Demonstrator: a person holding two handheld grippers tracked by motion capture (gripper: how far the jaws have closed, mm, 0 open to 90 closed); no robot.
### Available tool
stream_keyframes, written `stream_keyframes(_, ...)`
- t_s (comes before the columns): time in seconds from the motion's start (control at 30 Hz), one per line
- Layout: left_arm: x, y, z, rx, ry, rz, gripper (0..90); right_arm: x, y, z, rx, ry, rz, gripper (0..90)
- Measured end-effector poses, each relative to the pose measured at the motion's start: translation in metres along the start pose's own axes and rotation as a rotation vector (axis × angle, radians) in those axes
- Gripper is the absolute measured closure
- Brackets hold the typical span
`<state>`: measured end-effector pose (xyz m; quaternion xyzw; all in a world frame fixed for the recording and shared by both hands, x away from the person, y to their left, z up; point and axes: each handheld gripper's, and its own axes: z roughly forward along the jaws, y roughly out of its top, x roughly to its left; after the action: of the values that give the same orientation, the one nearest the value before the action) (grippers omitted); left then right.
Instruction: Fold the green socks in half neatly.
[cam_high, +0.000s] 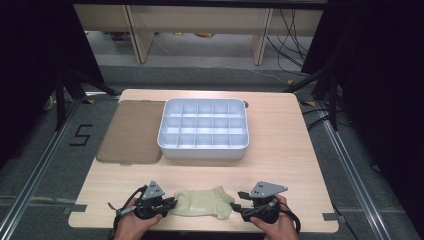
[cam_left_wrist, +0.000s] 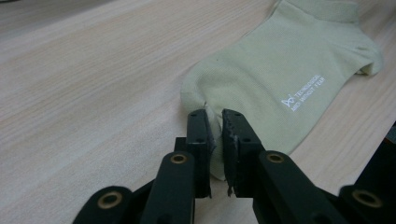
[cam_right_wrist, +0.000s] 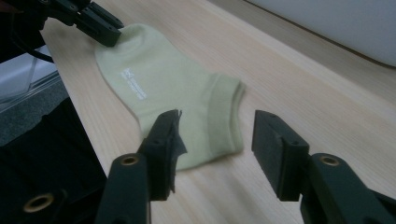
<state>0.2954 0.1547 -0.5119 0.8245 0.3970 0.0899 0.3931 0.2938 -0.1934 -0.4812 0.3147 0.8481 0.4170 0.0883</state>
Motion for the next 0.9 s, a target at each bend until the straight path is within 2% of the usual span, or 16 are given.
stream_keyframes(0.1,-0.002,0.001,-0.002,-0.006,-0.014,-0.006,83.0,0.003,0.006,0.006,-0.007,0.018,-0.029,65.0)
stream_keyframes(0.13,-0.003,0.001,-0.002,-0.015,-0.017,-0.022,83.1,0.004,0.007,0.008,-0.013,0.032,-0.021,67.3)
stream_keyframes(0.17,-0.003,0.002,-0.004,-0.011,-0.013,0.0,83.1,0.005,0.008,0.011,-0.022,0.041,-0.031,69.4)
stream_keyframes(0.3,-0.002,0.003,-0.007,-0.017,-0.009,-0.002,83.2,0.01,0.015,0.021,-0.011,0.068,-0.057,78.8)
stream_keyframes(0.33,-0.002,0.004,-0.008,-0.013,-0.018,0.02,83.1,0.011,0.017,0.025,-0.014,0.07,-0.081,80.5)
stream_keyframes(0.47,-0.003,0.004,-0.008,-0.022,-0.021,0.012,83.3,0.014,0.023,0.037,0.013,0.082,-0.092,84.2)
stream_keyframes(0.53,-0.002,0.004,-0.01,-0.023,-0.02,0.019,83.3,0.015,0.029,0.051,0.036,0.101,-0.111,87.3)
stream_keyframes(0.6,-0.001,0.004,-0.011,-0.02,-0.023,0.025,83.4,0.015,0.031,0.058,0.047,0.1,-0.129,88.3)
stream_keyframes(0.7,0.001,0.005,-0.013,-0.01,-0.011,0.033,83.4,0.015,0.034,0.064,0.065,0.098,-0.12,89.4)
stream_keyframes(0.73,0.0,0.005,-0.014,-0.013,-0.026,0.02,83.4,0.015,0.036,0.071,0.063,0.1,-0.124,89.6)
stream_keyframes(0.77,0.001,0.005,-0.015,-0.011,-0.026,0.035,83.4,0.015,0.037,0.073,0.077,0.107,-0.122,89.6)
stream_keyframes(0.8,0.001,0.005,-0.015,-0.008,-0.025,0.029,83.4,0.015,0.038,0.075,0.078,0.099,-0.129,89.7)
stream_keyframes(0.83,0.001,0.005,-0.015,-0.008,-0.025,0.029,83.4,0.016,0.039,0.079,0.08,0.111,-0.145,89.7)
stream_keyframes(0.9,0.001,0.005,-0.015,-0.009,-0.025,0.023,83.4,0.018,0.041,0.084,0.087,0.111,-0.146,89.7)
